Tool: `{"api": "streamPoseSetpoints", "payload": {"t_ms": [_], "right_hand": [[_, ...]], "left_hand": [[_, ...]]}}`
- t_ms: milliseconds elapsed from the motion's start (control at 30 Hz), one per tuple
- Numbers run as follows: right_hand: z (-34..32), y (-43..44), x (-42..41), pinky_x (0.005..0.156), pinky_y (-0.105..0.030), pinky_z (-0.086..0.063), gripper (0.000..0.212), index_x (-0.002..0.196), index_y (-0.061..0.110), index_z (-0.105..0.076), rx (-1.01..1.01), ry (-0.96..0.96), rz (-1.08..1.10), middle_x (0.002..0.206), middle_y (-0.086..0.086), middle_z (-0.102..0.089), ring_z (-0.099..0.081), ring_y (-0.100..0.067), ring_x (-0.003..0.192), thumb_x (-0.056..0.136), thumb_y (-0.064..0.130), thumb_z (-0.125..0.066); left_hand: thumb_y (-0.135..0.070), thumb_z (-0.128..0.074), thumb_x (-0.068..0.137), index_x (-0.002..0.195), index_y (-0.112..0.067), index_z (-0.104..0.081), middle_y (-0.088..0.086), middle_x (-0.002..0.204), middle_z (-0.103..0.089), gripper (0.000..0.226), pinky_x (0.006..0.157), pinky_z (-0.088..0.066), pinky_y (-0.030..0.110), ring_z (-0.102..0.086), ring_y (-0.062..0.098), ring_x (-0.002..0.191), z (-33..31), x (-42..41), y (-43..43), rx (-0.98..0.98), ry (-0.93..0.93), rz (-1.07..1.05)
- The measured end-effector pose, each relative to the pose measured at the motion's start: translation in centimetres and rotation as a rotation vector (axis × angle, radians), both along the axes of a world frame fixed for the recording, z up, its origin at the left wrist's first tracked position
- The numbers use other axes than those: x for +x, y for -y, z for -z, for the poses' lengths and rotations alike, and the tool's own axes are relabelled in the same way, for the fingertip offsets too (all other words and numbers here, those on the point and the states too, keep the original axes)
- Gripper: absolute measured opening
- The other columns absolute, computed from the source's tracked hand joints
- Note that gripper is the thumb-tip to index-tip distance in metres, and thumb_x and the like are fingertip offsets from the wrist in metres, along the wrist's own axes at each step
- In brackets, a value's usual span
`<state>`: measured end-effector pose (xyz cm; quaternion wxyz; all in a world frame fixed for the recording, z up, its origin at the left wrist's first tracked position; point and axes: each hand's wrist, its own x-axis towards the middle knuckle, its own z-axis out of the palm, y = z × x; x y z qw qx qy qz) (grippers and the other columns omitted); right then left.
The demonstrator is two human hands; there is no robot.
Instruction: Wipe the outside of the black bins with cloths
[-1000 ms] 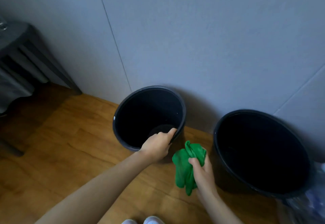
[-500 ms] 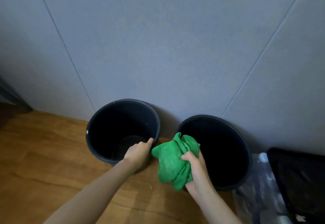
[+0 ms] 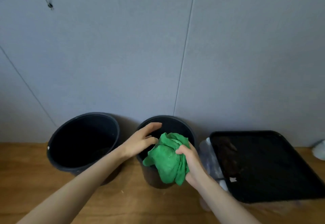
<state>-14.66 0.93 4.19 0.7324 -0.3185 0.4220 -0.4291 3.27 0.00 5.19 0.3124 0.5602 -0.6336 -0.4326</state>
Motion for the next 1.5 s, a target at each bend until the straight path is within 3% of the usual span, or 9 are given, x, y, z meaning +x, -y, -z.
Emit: {"api": "streamPoseSetpoints", "payload": {"t_ms": [133, 333, 500, 700, 833, 933, 1067, 1367, 1500], "right_hand": [[-1.6, 0.0, -4.5, 0.091, -0.052, -0.048, 0.058, 0.113, 0.000, -0.056, -0.064, -0.076, 0.014, 0.110, -0.031, -0.061, -0.059, -0.044, 0.103, 0.056, 0.003, -0.050], [-2.5, 1.1, -12.0, 0.081, -0.044, -0.053, 0.053, 0.113, 0.004, -0.056, -0.085, -0.118, 0.094, 0.106, -0.023, -0.064, -0.064, -0.033, 0.095, 0.060, 0.009, -0.057], [-2.2, 3.8, -17.9, 0.069, -0.031, -0.052, 0.024, 0.109, 0.001, -0.060, -0.059, -0.176, 0.170, 0.093, -0.016, -0.067, -0.065, -0.024, 0.080, 0.085, 0.006, -0.060], [-1.4, 7.2, -25.5, 0.072, -0.030, -0.055, 0.034, 0.110, 0.006, -0.063, -0.029, -0.265, -0.002, 0.103, -0.014, -0.070, -0.068, -0.025, 0.091, 0.081, 0.022, -0.067], [0.1, 9.4, -29.5, 0.075, -0.031, -0.055, 0.040, 0.110, 0.003, -0.065, -0.025, -0.316, 0.030, 0.101, -0.014, -0.071, -0.068, -0.027, 0.091, 0.073, 0.019, -0.070], [2.3, 10.9, -31.7, 0.074, -0.032, -0.056, 0.028, 0.108, 0.002, -0.065, 0.001, -0.377, 0.126, 0.099, -0.017, -0.071, -0.068, -0.026, 0.083, 0.082, 0.011, -0.066], [6.1, 13.2, -33.3, 0.086, -0.044, -0.053, 0.025, 0.105, 0.007, -0.065, 0.019, -0.624, 0.147, 0.099, -0.016, -0.070, -0.067, -0.031, 0.090, 0.082, 0.016, -0.069], [10.2, 14.6, -31.5, 0.083, -0.033, -0.047, 0.040, 0.120, 0.011, -0.050, 0.027, -0.936, -0.072, 0.104, -0.007, -0.059, -0.058, -0.025, 0.098, 0.083, 0.009, -0.064], [9.0, 14.6, -30.8, 0.087, -0.033, -0.044, 0.042, 0.125, 0.005, -0.052, -0.057, -1.192, -0.018, 0.118, -0.016, -0.060, -0.057, -0.031, 0.108, 0.085, 0.013, -0.062]], "left_hand": [[-0.018, -0.055, 0.077, 0.129, -0.012, -0.049, -0.001, 0.121, -0.058, 0.053, 0.089, -0.046, 0.016, -0.055, 0.008, 0.110, -3.5, -6.1, 0.9, 0.124, -0.081, 0.301], [-0.012, -0.056, 0.092, 0.096, -0.014, -0.057, -0.003, 0.083, -0.061, 0.004, 0.065, -0.048, 0.018, -0.060, 0.000, 0.070, -4.5, -13.7, 2.8, 0.027, -0.030, 0.315], [-0.025, -0.048, 0.096, 0.092, -0.010, -0.043, 0.004, 0.079, -0.055, 0.016, 0.066, -0.039, 0.031, -0.054, 0.023, 0.077, -3.8, -20.0, 5.2, -0.250, 0.355, 0.144], [-0.017, -0.044, 0.098, 0.080, -0.015, -0.038, -0.004, 0.070, -0.049, 0.019, 0.053, -0.036, 0.017, -0.048, 0.009, 0.064, -3.5, -25.6, 9.1, -0.224, 0.025, -0.092], [-0.020, -0.047, 0.097, 0.095, -0.007, -0.048, 0.000, 0.080, -0.056, 0.013, 0.068, -0.046, 0.024, -0.056, 0.016, 0.079, -1.2, -29.0, 11.2, -0.049, -0.200, -0.177], [-0.025, -0.053, 0.094, 0.100, -0.007, -0.053, 0.017, 0.100, -0.063, 0.020, 0.088, -0.052, 0.043, -0.062, 0.031, 0.097, 2.3, -31.0, 12.2, 0.170, -0.296, -0.215], [-0.021, -0.063, 0.088, 0.117, -0.002, -0.053, 0.019, 0.115, -0.064, 0.036, 0.089, -0.053, 0.049, -0.064, 0.032, 0.102, 6.0, -32.6, 13.2, 0.350, -0.322, -0.214], [-0.011, -0.056, 0.090, 0.130, -0.005, -0.045, 0.013, 0.128, -0.053, 0.042, 0.093, -0.046, 0.036, -0.056, 0.030, 0.114, 8.8, -31.9, 14.5, 0.363, -0.093, -0.162], [-0.015, -0.052, 0.092, 0.114, -0.006, -0.055, 0.007, 0.101, -0.058, 0.024, 0.067, -0.049, 0.030, -0.060, 0.018, 0.084, 6.5, -30.6, 13.8, 0.325, -0.181, -0.159]]}}
